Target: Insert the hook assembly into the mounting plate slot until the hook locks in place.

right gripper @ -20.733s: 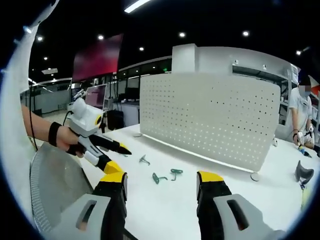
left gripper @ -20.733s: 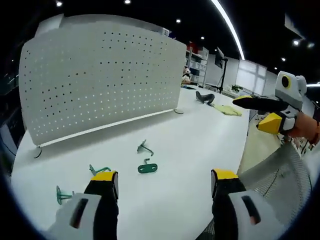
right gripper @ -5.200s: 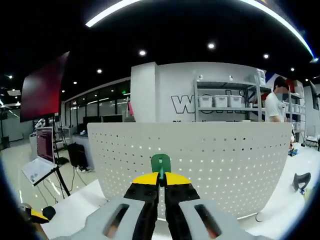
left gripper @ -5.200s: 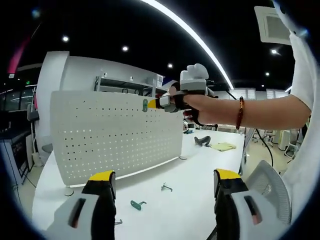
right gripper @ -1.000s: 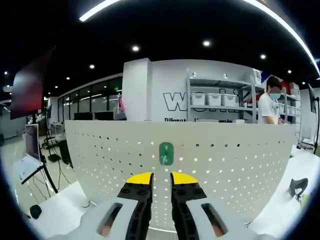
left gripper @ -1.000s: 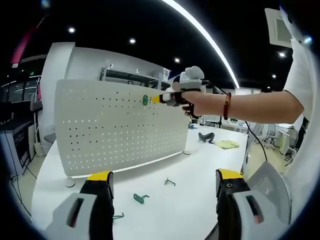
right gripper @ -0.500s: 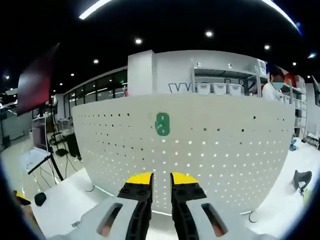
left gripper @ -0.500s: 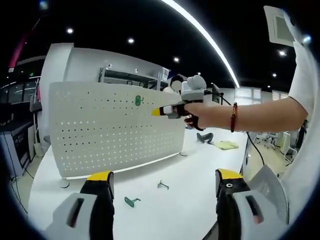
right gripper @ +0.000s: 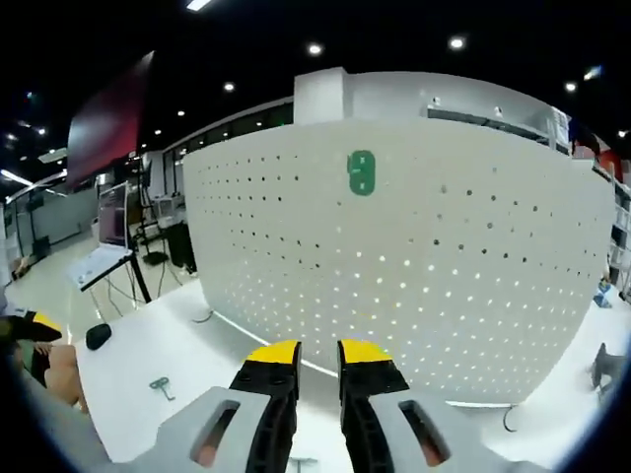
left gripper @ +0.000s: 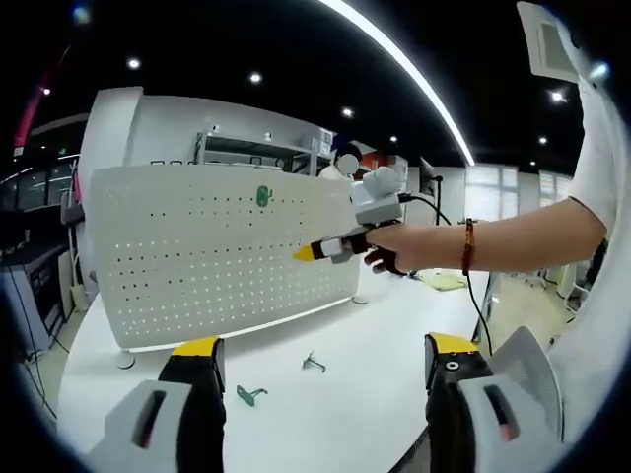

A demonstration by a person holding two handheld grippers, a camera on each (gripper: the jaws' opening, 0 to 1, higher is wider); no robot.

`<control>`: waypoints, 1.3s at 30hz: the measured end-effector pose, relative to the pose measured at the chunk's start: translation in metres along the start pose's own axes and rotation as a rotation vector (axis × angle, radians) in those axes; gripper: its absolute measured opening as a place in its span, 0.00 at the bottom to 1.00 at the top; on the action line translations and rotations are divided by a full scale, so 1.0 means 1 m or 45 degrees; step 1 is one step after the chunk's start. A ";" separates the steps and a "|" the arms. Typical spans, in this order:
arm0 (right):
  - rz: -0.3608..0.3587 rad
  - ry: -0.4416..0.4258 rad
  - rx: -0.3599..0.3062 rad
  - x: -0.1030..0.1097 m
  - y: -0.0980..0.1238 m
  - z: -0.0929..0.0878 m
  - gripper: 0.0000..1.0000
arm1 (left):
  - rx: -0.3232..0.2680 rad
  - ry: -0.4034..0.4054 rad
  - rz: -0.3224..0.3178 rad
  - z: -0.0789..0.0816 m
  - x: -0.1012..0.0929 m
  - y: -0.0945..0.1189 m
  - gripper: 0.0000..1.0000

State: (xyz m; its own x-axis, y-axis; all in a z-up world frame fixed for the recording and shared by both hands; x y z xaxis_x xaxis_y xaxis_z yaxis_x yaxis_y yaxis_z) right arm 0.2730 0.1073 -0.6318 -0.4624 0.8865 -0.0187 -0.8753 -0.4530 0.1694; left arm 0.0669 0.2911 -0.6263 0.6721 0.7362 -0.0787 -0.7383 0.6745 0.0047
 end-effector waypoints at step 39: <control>0.441 0.139 0.392 0.019 0.003 -0.132 0.20 | 0.056 0.001 0.081 -0.010 -0.014 -0.016 0.84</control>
State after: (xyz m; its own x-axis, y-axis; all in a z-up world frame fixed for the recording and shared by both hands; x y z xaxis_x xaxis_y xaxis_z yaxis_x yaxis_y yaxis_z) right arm 0.2431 0.1103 -0.7619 -0.7464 0.6654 -0.0101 -0.5917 -0.6566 0.4677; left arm 0.0685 0.2697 -0.6353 0.6241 0.7775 -0.0777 -0.7761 0.6283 0.0532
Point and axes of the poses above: the point that each gripper's makers call its tool centre point, and the gripper's own axes: y roughly backward along the fingers, x roughly to its left, z roughly out of its top, the point moved 4 cm from there along y, roughly backward along the fingers, and after that the axes turned 9 degrees about -x, right-handed, at the moved point
